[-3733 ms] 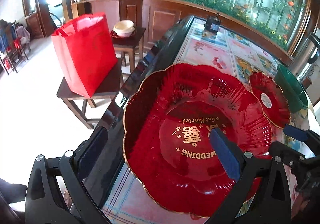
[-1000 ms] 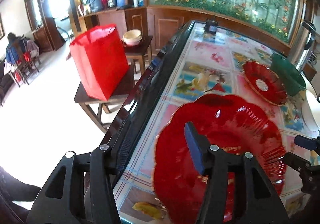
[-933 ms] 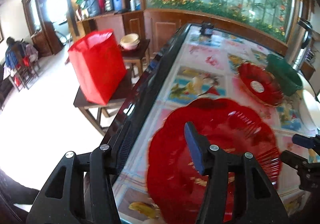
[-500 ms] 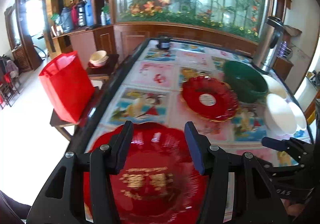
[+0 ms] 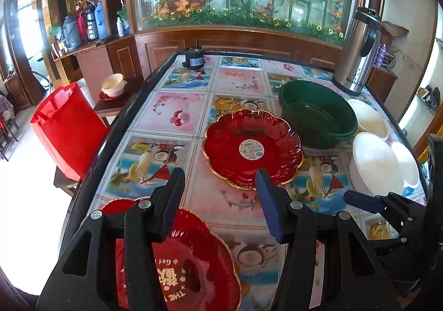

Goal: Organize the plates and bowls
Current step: 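Lift the red Wedding plate with the left tool and hold it, then close the right tool on the rim of the small red scalloped plate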

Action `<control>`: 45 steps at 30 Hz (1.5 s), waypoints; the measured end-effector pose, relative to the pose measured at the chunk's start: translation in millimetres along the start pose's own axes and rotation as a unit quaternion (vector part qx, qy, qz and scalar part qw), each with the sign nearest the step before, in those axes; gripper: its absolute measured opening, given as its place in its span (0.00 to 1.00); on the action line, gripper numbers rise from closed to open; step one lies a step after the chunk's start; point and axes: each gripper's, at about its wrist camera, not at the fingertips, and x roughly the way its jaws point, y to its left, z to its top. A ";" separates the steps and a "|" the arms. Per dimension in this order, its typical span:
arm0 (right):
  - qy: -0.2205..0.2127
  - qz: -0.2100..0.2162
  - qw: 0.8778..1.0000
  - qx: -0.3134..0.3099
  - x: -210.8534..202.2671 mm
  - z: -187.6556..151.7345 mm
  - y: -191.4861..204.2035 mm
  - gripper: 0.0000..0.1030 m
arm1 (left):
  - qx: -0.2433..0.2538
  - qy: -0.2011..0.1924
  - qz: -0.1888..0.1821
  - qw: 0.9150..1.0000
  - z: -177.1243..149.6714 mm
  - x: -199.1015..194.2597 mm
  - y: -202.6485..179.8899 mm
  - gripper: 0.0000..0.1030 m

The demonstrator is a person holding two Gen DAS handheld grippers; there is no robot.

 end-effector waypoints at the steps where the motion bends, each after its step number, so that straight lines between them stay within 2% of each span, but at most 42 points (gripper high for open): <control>1: -0.001 -0.001 1.000 0.002 1.3 3.7 -1.4 0.74 | 0.001 0.004 0.004 1.000 2.1 4.3 -1.2 0.52; 7: 0.000 0.000 1.000 0.010 14.1 22.0 -6.5 0.74 | -0.020 0.034 -0.016 0.999 21.6 29.0 2.8 0.52; 13: 0.006 0.009 1.000 0.020 28.8 39.3 -13.5 0.74 | -0.009 0.059 0.004 0.998 42.2 55.9 4.0 0.52; 17: 0.006 0.014 1.000 0.027 35.1 45.1 -19.6 0.74 | -0.024 0.088 -0.010 0.996 50.2 76.1 11.3 0.52; 21: 0.015 0.019 0.999 0.037 42.5 53.6 -29.9 0.74 | -0.026 0.106 0.000 0.994 56.4 95.2 15.5 0.52; 23: 0.021 0.017 0.999 0.042 45.8 57.3 -36.4 0.74 | -0.044 0.124 -0.010 0.991 57.3 107.5 21.6 0.52; 25: 0.026 0.020 0.998 0.046 48.1 59.6 -42.8 0.70 | -0.057 0.136 -0.013 0.989 56.5 117.9 26.3 0.52; 30: 0.036 0.030 0.997 0.058 56.4 60.8 -51.2 0.48 | -0.062 0.152 -0.003 0.986 56.1 137.8 33.0 0.52; 38: 0.037 0.034 0.996 0.076 64.5 65.9 -60.0 0.47 | -0.081 0.164 -0.027 0.983 57.1 155.4 38.4 0.52; 45: 0.044 0.037 0.994 0.088 75.5 67.8 -61.6 0.32 | -0.059 0.178 -0.028 0.982 59.6 171.8 29.6 0.52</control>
